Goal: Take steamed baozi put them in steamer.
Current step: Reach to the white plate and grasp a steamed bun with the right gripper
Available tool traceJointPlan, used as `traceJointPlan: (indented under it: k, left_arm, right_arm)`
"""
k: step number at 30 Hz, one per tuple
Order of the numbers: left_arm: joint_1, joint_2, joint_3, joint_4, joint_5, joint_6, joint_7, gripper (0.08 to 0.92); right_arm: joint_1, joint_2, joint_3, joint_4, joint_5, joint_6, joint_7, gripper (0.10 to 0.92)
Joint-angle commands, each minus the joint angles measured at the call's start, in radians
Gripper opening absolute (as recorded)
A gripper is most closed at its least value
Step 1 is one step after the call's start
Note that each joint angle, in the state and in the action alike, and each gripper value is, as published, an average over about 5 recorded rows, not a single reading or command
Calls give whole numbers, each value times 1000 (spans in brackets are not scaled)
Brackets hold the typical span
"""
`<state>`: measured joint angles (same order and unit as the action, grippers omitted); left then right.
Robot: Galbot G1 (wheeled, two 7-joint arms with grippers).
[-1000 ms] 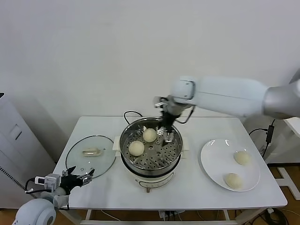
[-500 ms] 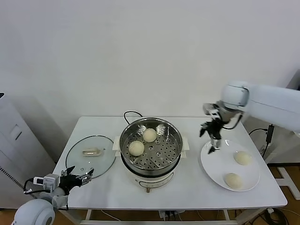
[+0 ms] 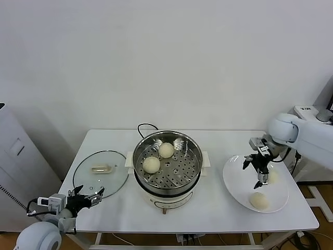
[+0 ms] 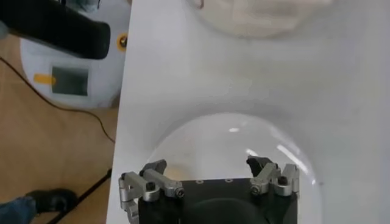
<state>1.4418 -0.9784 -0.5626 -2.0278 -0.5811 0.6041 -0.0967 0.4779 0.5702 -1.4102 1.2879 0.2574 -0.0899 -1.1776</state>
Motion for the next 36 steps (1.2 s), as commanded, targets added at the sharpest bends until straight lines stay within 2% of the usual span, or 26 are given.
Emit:
traceJointPlan:
  k: [1,16,36]
  left_arm:
    - [1,0,1,-1,1,1,0,823]
    - [4,-3,5,-1,5,3,0,823]
    - [11,-6,8,-7,5,5,-2,823]
  right_arm:
    - [-204,-42,146,-45,-108,43,-11,823]
    - [-355,-41,304,-93,-177,53,9,814]
    - [-397,-43,366,-102,-180,33,-26,528]
